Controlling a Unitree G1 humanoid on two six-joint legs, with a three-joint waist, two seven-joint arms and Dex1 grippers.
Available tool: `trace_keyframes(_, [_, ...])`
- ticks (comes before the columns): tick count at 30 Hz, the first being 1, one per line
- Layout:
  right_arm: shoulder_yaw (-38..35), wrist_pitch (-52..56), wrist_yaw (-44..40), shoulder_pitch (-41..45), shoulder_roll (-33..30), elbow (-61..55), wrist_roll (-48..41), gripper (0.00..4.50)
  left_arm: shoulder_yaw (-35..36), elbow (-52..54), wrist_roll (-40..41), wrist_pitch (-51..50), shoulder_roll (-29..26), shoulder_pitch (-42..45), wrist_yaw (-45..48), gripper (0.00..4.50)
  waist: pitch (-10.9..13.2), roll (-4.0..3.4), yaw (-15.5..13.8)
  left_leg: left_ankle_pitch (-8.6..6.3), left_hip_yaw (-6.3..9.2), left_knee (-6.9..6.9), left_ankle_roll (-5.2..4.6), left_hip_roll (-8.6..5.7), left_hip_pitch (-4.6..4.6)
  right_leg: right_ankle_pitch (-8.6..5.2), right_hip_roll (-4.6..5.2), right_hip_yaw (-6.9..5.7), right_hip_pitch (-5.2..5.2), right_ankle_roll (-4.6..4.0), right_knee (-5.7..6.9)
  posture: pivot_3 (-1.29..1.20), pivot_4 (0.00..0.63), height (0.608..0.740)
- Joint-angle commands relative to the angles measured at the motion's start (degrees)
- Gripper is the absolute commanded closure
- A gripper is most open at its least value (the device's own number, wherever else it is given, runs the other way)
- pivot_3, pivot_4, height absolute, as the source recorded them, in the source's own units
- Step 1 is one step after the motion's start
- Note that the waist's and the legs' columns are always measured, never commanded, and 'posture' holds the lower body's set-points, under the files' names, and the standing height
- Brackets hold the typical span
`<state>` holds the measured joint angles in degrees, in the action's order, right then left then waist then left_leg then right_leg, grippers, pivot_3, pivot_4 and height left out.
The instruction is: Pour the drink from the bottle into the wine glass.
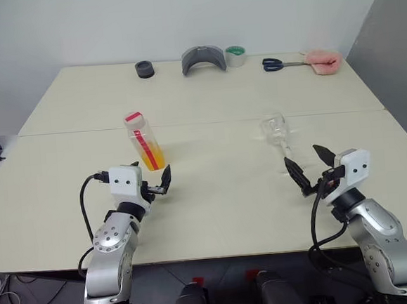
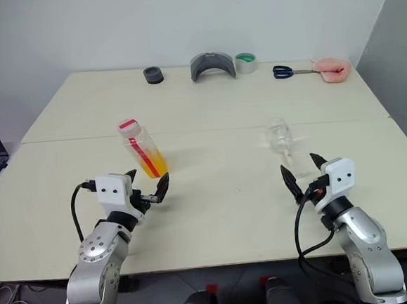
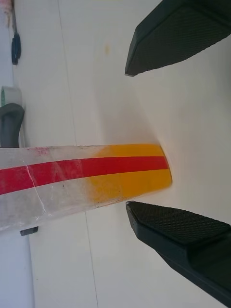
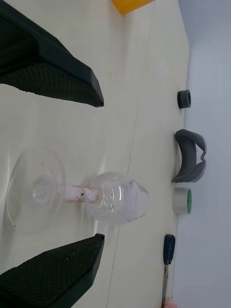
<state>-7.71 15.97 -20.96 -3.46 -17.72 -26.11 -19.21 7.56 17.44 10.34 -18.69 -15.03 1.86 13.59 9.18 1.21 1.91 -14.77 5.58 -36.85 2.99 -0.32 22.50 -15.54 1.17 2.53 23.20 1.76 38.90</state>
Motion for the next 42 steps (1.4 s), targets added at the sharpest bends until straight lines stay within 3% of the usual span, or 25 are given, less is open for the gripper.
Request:
trace_keyframes(1, [0.08,-0.33,-0.29,0.41,-0.31,-1.06,-0.23,0.00,-0.19,2.03,-0.22,1.37,-0.74,0.01,0.72,0.04,0.00,0.00,0.00,0.00,0.00,0.00,0.00,0.00,0.00,0.00,0.00,0.00,0.00,0.00,0.00,0.00,0.150,0.740])
trace_keyframes(17, [0.88,-1.20,-0.79,1.32,-0.31,0.33,0.07,0.00,-0.52,1.81,-3.68,1.53,-1.46,0.17,-0.87,0.04,0.00,0.00,0.00,0.00,0.00,0.00,0.00,0.00,0.00,0.00,0.00,0.00,0.00,0.00,0.00,0.00,0.150,0.740])
trace_keyframes(26, [1.75,-1.80,-3.34,3.00,-2.09,0.69,0.39,0.00,0.10,2.01,-3.20,3.13,1.03,-0.14,-2.49,0.04,0.00,0.00,-0.01,0.00,0.00,0.00,0.00,0.00,0.00,0.00,0.00,0.00,0.00,0.00,0.00,0.00,0.150,0.740])
trace_keyframes(30, [1.68,1.26,-7.34,4.01,-4.49,-2.27,-4.31,0.00,-0.88,3.28,-6.44,1.18,2.64,0.19,-6.89,0.04,0.00,0.00,-0.01,0.00,0.00,-0.01,0.00,-0.01,0.00,0.00,0.01,0.00,0.00,0.00,0.00,0.00,0.150,0.740])
trace_keyframes(37, [2.35,15.70,-15.40,8.41,-13.45,-10.27,-20.17,0.00,-1.60,3.93,-7.45,-1.81,5.38,2.64,-10.42,0.04,-0.01,0.02,-0.02,-0.01,0.04,-0.02,-0.01,-0.01,0.02,0.00,-0.01,-0.03,-0.02,0.00,0.00,0.00,0.150,0.740])
trace_keyframes(42, [4.35,18.12,-16.61,11.24,-16.00,-11.36,-21.52,0.00,-0.92,0.60,-6.69,-2.46,6.26,7.12,-11.27,0.04,-0.01,0.02,-0.07,-0.01,0.05,-0.06,-0.01,-0.03,0.05,0.00,-0.01,-0.07,-0.05,0.00,-0.03,0.00,0.150,0.740])
